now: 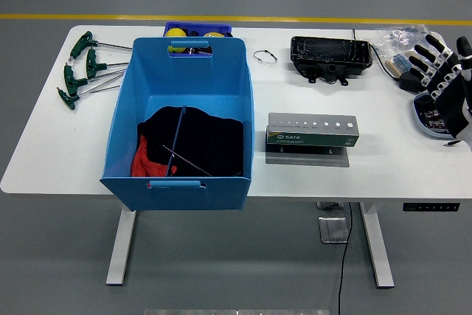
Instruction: Lift tool from toolbox,place it in box,lift tool from toolbox,place it in box
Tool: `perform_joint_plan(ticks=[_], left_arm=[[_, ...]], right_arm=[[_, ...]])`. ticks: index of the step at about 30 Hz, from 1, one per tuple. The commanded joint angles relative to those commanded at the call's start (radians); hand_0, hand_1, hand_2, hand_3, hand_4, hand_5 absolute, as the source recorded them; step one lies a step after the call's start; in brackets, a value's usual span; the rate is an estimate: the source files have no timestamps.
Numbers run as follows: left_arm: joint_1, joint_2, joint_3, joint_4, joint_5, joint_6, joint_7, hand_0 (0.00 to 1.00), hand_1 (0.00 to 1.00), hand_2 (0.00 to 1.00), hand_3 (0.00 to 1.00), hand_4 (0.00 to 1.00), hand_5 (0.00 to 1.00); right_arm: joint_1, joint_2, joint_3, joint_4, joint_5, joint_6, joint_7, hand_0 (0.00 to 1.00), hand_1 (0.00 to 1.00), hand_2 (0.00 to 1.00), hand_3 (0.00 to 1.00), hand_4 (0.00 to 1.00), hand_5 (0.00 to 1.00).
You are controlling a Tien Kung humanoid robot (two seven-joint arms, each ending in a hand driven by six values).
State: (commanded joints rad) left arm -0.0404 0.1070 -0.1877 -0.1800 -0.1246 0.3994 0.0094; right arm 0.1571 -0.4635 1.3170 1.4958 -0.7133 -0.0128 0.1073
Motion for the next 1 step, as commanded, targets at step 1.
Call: perform_joint_plan(ticks=[1], left_arm=[[0.000,0.000,0.005,0.000,-0.005,0.000,-0.001,0.565,0.548,0.568,0.695,0.711,0.684]], right_arm=[[0.001,0.000,0.001,-0.003,0.000,0.000,0.000,0.998,0.927,0.941,0.985,0.998,0.998]])
